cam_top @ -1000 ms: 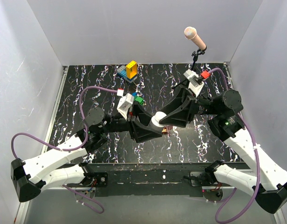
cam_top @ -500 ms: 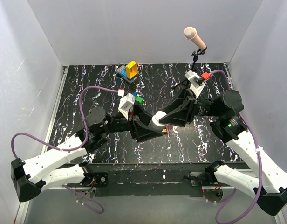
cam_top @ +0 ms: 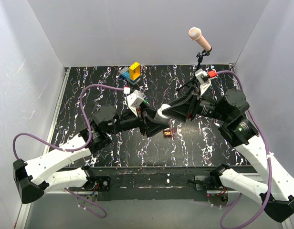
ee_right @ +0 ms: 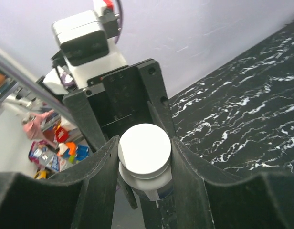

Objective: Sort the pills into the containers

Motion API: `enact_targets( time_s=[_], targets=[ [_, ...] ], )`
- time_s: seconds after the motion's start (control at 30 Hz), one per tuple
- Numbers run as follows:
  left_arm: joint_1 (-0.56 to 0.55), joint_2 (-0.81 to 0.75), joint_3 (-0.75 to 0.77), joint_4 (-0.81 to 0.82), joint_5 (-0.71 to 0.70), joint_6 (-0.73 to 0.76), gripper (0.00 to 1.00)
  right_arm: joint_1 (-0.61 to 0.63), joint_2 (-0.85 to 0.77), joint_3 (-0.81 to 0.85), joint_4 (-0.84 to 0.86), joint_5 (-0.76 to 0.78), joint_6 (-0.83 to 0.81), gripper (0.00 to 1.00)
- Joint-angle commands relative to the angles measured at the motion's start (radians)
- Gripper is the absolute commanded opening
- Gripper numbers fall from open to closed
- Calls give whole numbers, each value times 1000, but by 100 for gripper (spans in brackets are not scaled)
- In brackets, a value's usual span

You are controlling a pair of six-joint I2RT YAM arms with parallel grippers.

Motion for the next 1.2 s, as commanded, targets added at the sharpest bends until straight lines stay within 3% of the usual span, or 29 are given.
enact_targets(
  time_s=[0.0, 0.8, 1.07, 1.17],
  targets=[
    [5, 24, 78, -7, -192, 49, 0, 10, -1, 53, -135, 71, -53, 25],
    [-59, 244, 213, -76, -573, 161, 0, 40, 77, 216, -482, 519, -44, 23],
    [-85, 287, 241, -79, -636, 171, 0, 46, 90, 222, -505, 547, -33, 25],
    [-87, 283, 235, -81, -637, 172, 0, 46, 87, 221, -497, 525, -36, 31]
  ],
)
